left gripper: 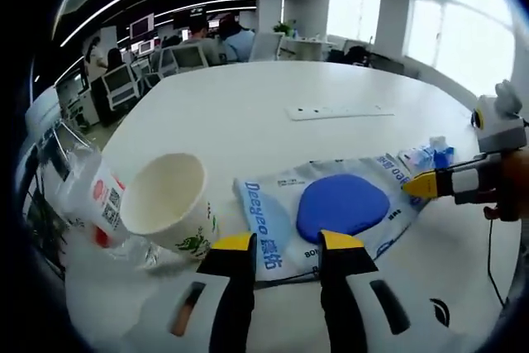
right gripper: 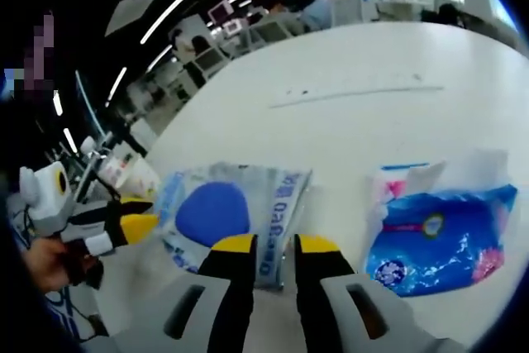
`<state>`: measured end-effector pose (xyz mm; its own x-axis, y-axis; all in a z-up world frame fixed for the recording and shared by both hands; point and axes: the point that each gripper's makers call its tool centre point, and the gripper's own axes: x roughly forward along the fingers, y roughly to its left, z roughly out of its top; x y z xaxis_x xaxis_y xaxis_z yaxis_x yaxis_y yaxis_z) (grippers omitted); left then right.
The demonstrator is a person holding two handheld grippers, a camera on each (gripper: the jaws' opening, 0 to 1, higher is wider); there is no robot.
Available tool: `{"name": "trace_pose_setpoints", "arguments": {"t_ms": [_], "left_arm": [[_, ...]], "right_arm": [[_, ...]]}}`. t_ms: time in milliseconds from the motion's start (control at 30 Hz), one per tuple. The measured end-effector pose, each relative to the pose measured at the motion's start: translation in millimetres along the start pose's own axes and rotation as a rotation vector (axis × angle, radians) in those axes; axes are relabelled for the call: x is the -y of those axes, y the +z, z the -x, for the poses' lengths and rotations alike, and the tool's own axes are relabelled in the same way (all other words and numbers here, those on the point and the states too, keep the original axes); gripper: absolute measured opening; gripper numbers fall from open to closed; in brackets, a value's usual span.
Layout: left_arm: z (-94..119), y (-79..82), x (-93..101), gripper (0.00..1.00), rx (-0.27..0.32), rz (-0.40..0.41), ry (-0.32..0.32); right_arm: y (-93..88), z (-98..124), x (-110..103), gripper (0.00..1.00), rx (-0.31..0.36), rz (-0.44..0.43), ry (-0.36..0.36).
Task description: Arrange the tabletop items into an orderly group along one side of the table until the central work area is clear of visible clutter.
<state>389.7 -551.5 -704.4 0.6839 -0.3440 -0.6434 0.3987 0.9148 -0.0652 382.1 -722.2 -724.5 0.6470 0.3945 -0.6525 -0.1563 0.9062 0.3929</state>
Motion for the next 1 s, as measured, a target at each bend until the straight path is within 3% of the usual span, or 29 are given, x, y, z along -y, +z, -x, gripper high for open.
{"name": "trace_pose_setpoints", "arguments": {"t_ms": [400,667,1000], "left_arm": [[8.2,-5.9,1.4,0.29,0.004,0.013,-0.001],[-0.8,-14.9,-10.7,0.29,-0.022,0.038,0.030],[-10.4,-22.9,-13.7,0.19,-0.051,0.060,0.032]], "right_arm": [[1.1,10.3,3.9,0.17,0.008,0.002,-0.010],[-7.3,7.7,-0.8,0.09,-0.019,-0.013,0.013],[-8.4,2.9,1.6,0.02,-0.030,-0.025,0.005]]}}
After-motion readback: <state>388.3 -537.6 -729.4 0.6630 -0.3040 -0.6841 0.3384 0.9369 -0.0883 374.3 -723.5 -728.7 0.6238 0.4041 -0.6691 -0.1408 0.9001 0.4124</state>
